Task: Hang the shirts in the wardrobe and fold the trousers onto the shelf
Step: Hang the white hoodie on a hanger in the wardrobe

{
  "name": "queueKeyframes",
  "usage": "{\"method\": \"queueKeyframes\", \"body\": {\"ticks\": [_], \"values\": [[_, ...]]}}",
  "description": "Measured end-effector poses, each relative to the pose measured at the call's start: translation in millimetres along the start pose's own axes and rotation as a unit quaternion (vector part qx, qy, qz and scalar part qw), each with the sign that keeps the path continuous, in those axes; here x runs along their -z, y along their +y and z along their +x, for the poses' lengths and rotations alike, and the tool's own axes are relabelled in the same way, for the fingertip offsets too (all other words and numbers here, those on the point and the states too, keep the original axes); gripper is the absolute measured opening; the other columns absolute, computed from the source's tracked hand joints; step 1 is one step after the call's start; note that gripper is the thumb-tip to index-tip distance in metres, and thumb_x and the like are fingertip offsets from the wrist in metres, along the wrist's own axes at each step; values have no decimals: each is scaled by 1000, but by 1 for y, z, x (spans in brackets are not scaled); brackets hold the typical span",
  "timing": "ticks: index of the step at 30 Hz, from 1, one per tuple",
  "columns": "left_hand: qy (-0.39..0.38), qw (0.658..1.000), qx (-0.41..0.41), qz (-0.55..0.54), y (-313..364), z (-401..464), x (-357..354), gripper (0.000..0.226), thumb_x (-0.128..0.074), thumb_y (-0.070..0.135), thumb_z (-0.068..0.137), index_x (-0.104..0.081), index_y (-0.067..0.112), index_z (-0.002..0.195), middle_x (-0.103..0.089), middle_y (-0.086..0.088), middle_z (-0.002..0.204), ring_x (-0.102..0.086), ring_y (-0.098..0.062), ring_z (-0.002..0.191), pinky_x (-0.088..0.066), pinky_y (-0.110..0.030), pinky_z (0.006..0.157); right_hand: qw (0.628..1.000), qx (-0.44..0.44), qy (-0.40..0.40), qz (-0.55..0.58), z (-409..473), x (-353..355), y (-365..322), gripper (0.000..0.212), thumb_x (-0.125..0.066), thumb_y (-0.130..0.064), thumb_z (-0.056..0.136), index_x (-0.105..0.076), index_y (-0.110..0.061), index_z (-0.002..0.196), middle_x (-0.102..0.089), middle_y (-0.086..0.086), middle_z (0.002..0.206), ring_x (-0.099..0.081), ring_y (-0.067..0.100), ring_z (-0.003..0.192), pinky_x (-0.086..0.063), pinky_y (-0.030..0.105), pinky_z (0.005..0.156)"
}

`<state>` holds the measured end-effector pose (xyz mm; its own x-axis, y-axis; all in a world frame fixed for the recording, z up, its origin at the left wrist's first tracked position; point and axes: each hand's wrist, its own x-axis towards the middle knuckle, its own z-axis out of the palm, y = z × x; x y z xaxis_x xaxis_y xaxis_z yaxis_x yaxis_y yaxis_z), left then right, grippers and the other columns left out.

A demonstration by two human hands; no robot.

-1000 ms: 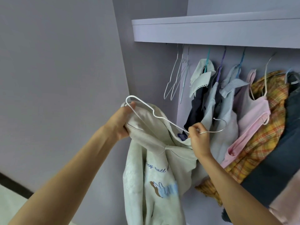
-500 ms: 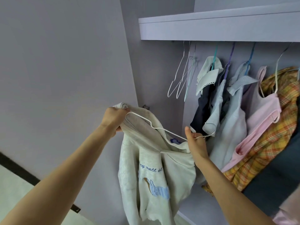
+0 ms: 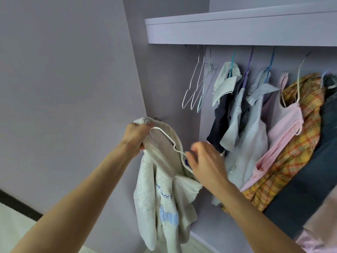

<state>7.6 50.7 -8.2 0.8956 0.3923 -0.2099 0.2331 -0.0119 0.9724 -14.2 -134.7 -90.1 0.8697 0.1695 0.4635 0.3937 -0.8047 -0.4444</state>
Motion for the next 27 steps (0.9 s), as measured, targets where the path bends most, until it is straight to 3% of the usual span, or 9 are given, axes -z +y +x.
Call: {"method": "queueKeyframes", "body": {"ticks": [2,4,8,10,12,15,17,20,27], "values": [[-2,1000,-2,-9,1,-2,-6,18,-56,11,91,-56,10,73,-56,-6,69,-56,-18,61,-51,-34,64,992,64,-27,103,-1,-9,-21,28,-53,-19,93,-55,-7,118,-60,10,105,-58,28,92,-45,35,75],[1,1000,-5,-12,3,-2,-7,17,-57,11,90,-56,10,73,-55,-7,68,-55,-19,59,-50,-33,63,989,35,-52,135,-2,-14,-31,32,-46,-9,95,-51,-10,126,-62,6,113,-62,30,89,-50,39,74],[17,997,-38,63,1,3,7,14,-61,18,87,-59,10,75,-56,-8,73,-57,-21,68,-54,-43,74,990,97,62,83,11,-16,-32,38,-49,17,69,-70,-2,95,-69,10,69,-56,28,41,-46,31,34],[61,989,-65,119,-3,6,13,18,-60,22,86,-61,6,78,-55,-8,74,-55,-23,73,-54,-44,76,987,139,84,6,18,-14,-31,36,-46,11,73,-72,-5,92,-61,8,56,-50,27,33,-39,24,29],[95,977,-98,163,-6,7,17,22,-57,24,86,-61,3,79,-52,-3,66,-52,-21,67,-48,-33,62,983,162,69,-59,19,-13,-30,37,-42,2,78,-70,-6,101,-59,7,57,-47,27,30,-34,20,29],[94,964,-107,225,-10,8,21,23,-56,24,85,-59,3,76,-48,0,61,-45,-16,55,-36,-25,50,974,192,46,-108,16,-13,-25,62,-69,10,54,-66,-4,114,-61,6,63,-46,23,31,-21,17,36],[80,966,-83,230,-12,9,24,21,-56,24,85,-59,5,77,-51,-2,65,-48,-17,59,-43,-29,55,969,200,12,-142,15,-12,-23,76,-75,8,44,-64,-6,117,-61,4,62,-46,21,30,-21,16,36],[59,976,-55,203,-17,9,24,24,-57,24,86,-62,1,87,-57,-8,79,-56,-25,74,-52,-38,72,952,201,-45,-229,12,-16,-24,76,-80,-5,36,-69,-12,111,-59,0,54,-44,16,27,-26,15,32],[65,946,-107,298,-32,1,12,25,-56,28,88,-53,14,68,-50,3,63,-47,-16,58,-32,-22,46,924,220,-110,-294,7,-22,-22,76,-85,-19,19,-75,-17,94,-50,-2,40,-42,12,24,-26,12,31]]}}
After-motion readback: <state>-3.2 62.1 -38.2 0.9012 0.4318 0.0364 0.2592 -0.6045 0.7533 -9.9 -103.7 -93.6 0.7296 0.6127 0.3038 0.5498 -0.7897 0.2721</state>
